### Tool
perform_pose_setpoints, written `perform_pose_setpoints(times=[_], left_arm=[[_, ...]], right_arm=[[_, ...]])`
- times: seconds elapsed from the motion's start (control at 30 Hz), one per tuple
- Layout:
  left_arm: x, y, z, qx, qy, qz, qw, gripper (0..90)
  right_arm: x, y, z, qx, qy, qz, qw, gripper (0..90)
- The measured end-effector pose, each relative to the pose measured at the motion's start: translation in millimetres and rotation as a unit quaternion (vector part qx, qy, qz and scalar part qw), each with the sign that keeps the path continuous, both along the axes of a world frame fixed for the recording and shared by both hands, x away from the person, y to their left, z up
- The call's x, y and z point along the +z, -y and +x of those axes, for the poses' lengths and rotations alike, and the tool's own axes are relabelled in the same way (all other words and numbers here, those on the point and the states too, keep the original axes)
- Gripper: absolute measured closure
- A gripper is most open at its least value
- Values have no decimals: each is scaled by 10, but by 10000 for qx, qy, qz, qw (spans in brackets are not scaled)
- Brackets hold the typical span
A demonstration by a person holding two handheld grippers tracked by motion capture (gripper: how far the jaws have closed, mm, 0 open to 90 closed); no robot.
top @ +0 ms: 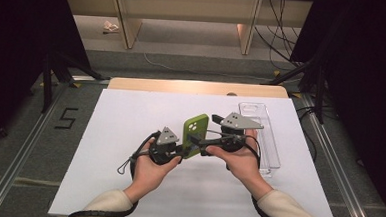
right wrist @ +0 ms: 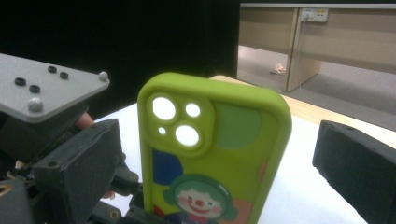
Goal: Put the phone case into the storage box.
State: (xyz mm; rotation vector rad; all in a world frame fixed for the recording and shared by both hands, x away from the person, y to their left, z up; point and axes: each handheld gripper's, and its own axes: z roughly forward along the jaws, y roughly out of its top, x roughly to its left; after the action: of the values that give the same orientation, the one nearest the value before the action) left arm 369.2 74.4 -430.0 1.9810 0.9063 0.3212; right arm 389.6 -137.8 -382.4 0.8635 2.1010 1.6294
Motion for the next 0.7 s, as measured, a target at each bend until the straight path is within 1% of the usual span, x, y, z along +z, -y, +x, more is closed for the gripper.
perform_pose_setpoints(times=[0.17,0.33,0.53,0.7], left_arm=[[9,23,0,-16,-13,-15,10000,775],[16,38,-1,-3,-16,-26,10000,775],[17,68,-12,-43,-28,-17,10000,775],[20,88,-21,-66,-19,1,10000,774]], right_arm=[[1,-9,17,-78,5,21,10000,25],[-7,-28,22,-68,1,3,10000,25],[-25,-53,26,-74,-27,-12,10000,25],[-34,-62,34,-137,-30,-5,9999,31]])
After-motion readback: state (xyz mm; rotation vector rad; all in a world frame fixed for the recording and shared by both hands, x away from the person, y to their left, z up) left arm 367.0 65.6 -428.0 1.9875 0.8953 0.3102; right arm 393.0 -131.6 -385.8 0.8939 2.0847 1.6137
